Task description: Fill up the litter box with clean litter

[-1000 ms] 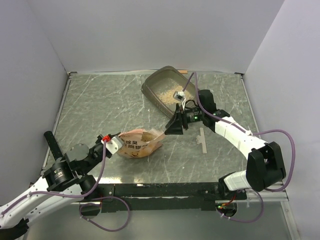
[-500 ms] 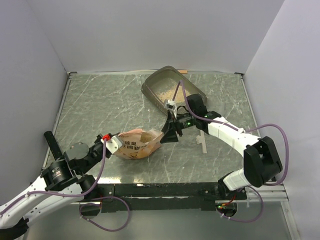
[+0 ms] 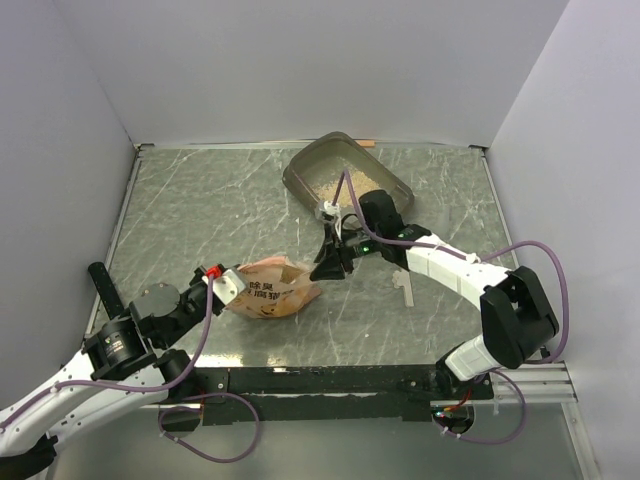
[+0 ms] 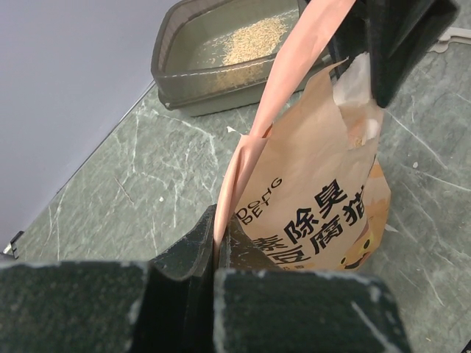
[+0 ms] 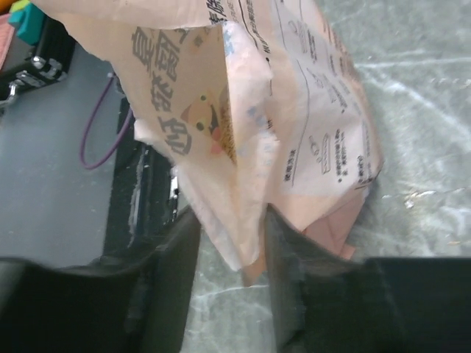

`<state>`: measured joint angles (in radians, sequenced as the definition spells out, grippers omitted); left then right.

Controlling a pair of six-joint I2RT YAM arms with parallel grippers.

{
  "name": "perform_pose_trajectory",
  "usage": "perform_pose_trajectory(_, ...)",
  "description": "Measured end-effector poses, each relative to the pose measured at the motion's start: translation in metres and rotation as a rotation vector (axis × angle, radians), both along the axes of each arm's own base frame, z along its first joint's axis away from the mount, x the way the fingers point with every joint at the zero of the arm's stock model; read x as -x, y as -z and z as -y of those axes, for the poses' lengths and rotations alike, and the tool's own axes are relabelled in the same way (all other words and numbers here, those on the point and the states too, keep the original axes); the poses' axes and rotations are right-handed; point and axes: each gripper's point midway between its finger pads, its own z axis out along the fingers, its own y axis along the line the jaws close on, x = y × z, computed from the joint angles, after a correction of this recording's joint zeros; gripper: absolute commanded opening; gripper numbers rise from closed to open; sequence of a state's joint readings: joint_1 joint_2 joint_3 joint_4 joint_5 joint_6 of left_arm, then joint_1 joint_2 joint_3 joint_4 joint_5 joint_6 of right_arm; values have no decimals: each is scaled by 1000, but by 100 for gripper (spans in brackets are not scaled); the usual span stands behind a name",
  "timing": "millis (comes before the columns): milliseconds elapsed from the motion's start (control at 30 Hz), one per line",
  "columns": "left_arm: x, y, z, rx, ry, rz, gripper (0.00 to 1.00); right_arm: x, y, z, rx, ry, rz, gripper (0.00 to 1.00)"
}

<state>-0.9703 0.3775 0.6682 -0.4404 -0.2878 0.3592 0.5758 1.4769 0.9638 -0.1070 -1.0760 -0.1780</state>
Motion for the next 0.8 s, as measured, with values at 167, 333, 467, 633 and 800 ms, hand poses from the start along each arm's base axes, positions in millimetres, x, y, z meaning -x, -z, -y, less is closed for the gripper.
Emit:
perform_pose_trajectory(167, -1, 1, 0, 1, -10, -4, 1, -4, -1, -3, -4, 11, 27, 0)
perform_pose_trajectory(333, -6, -1, 1, -14, -24, 0, 1, -9, 3, 4, -1, 74, 59, 0)
perform_pose_trajectory(467, -14, -9, 10, -61, -22, 6, 1, -12, -9, 23, -23, 179, 126, 0)
perform_pose_trajectory(633, -33, -27, 44, -125, 14, -5, 1, -22, -42, 55, -23, 350, 215, 0)
perform_pose_trajectory(800, -46, -37, 85, -131, 92, -40, 1, -26, -53, 82, -2, 491, 251, 0)
